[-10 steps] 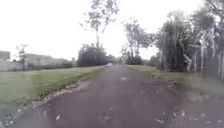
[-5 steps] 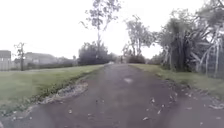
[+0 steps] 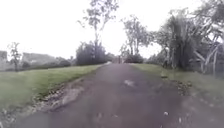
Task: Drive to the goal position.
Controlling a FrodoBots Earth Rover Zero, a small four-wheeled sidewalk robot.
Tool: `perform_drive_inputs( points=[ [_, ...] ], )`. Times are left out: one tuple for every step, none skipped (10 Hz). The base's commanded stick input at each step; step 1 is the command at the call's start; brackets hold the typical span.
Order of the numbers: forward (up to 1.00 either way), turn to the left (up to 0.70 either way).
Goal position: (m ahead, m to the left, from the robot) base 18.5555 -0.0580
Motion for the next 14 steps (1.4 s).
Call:
perform_drive_inputs(
  points=[
    [0.85,0.0],
    [0.85,0.0],
    [0.85,0.0],
    [0.85,0.0],
    [0.85,0.0],
    [0.85,0.0],
    [0.85,0.0],
    [0.85,0.0],
    [0.85,0.0],
    [0.85,0.0],
    [0.85,0.0],
    [0.85,0.0],
    [0.85,0.0],
    [0.85,0.0]
  ],
)
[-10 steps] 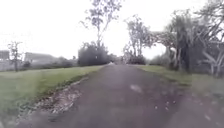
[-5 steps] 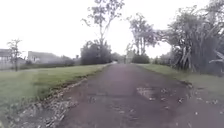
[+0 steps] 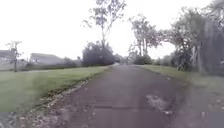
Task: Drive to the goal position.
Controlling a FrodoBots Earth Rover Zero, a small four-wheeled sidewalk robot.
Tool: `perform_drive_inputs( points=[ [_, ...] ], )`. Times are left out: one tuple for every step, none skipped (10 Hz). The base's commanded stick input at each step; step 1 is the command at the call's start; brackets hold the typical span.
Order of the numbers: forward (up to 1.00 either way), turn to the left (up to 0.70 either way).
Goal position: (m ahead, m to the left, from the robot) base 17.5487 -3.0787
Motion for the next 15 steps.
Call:
perform_drive_inputs(
  points=[
    [0.85,0.0],
    [0.85,0.0],
    [0.85,0.0],
    [0.85,0.0],
    [0.85,0.0],
    [0.85,0.0],
    [0.85,0.0],
    [0.85,0.0],
    [0.85,-0.01],
    [0.85,-0.09],
    [0.85,-0.22],
    [0.85,-0.34],
    [0.85,-0.34],
    [0.85,-0.34],
    [0.85,-0.23]
  ],
)
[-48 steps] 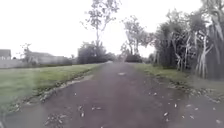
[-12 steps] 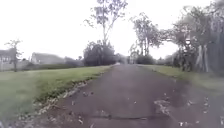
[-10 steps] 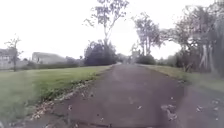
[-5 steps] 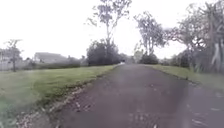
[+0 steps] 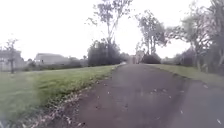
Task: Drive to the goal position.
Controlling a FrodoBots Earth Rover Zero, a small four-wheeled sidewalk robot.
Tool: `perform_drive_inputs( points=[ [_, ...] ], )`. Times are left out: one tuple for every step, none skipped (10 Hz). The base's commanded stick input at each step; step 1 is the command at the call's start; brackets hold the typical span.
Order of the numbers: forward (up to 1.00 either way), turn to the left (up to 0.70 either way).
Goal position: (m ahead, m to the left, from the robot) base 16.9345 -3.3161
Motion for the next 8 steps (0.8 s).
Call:
perform_drive_inputs(
  points=[
    [0.85,0.0],
    [0.85,0.0],
    [0.85,0.0],
    [0.85,0.0],
    [0.85,0.0],
    [0.85,0.0],
    [0.85,0.0],
    [0.85,-0.14]
  ],
)
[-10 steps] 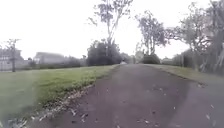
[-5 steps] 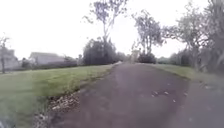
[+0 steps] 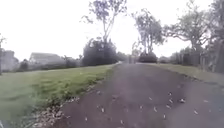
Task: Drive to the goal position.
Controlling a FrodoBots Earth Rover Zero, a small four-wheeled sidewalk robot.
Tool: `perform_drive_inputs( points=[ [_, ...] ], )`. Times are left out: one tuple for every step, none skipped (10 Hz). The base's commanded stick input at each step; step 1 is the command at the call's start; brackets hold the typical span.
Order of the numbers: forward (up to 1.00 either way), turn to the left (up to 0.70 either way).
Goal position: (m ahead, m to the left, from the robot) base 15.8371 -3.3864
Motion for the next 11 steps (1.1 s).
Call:
perform_drive_inputs(
  points=[
    [0.85,-0.34],
    [0.85,-0.34],
    [0.85,-0.34],
    [0.85,0.0],
    [0.85,0.0],
    [0.85,0.0],
    [0.85,0.0],
    [0.85,0.0],
    [0.85,0.0],
    [0.85,-0.01],
    [0.85,-0.03]
  ],
)
